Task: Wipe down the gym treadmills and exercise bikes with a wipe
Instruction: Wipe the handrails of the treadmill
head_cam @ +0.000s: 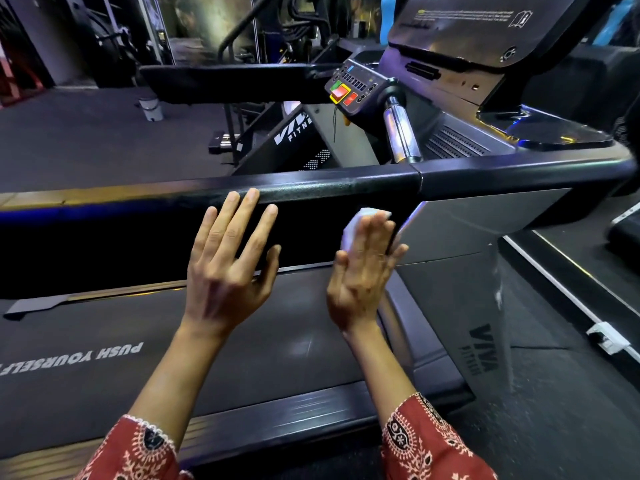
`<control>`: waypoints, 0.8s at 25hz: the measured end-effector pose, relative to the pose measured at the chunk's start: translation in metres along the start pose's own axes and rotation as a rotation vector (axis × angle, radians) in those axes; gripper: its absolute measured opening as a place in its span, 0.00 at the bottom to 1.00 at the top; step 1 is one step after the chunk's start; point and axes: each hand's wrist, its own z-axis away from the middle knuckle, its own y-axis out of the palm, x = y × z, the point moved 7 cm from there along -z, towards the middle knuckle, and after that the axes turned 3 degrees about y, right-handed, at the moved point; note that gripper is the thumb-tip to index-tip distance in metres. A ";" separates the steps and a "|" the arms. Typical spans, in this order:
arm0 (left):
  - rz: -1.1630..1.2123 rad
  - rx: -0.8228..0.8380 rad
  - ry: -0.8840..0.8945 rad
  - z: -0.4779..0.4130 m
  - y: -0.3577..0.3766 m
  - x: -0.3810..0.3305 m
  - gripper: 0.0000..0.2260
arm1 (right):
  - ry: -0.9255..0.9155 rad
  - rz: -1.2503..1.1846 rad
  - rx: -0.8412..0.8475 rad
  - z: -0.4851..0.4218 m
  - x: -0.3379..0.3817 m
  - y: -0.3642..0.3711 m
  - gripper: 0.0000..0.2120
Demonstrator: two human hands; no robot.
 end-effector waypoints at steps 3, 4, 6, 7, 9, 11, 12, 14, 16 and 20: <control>-0.016 0.007 -0.009 0.010 -0.006 0.012 0.20 | 0.009 -0.088 0.009 0.002 0.020 0.008 0.25; -0.020 0.012 -0.006 0.013 -0.008 0.017 0.20 | -0.119 -0.084 0.031 0.007 0.033 0.012 0.25; -0.025 0.015 -0.013 0.019 -0.015 0.032 0.20 | -0.290 -0.063 0.041 0.012 0.050 0.019 0.26; -0.026 0.013 -0.016 0.021 -0.019 0.040 0.20 | -0.251 -0.070 0.010 0.010 0.050 0.021 0.25; -0.033 0.009 -0.007 0.025 -0.026 0.056 0.21 | -0.048 -0.134 -0.030 0.006 0.056 0.026 0.25; -0.030 0.015 0.012 0.029 -0.031 0.069 0.21 | -0.118 -0.147 0.000 0.016 0.084 0.038 0.25; -0.026 0.016 0.015 0.030 -0.033 0.074 0.21 | -0.246 -0.114 0.024 0.025 0.098 0.043 0.26; -0.021 0.011 0.007 0.035 -0.040 0.088 0.21 | -0.370 -0.059 0.018 0.032 0.114 0.050 0.27; -0.024 0.010 0.016 0.038 -0.047 0.101 0.21 | -0.125 -0.103 -0.049 0.021 0.116 0.050 0.26; -0.014 0.010 0.031 0.039 -0.055 0.114 0.19 | -0.099 -0.146 -0.063 0.013 0.149 0.056 0.25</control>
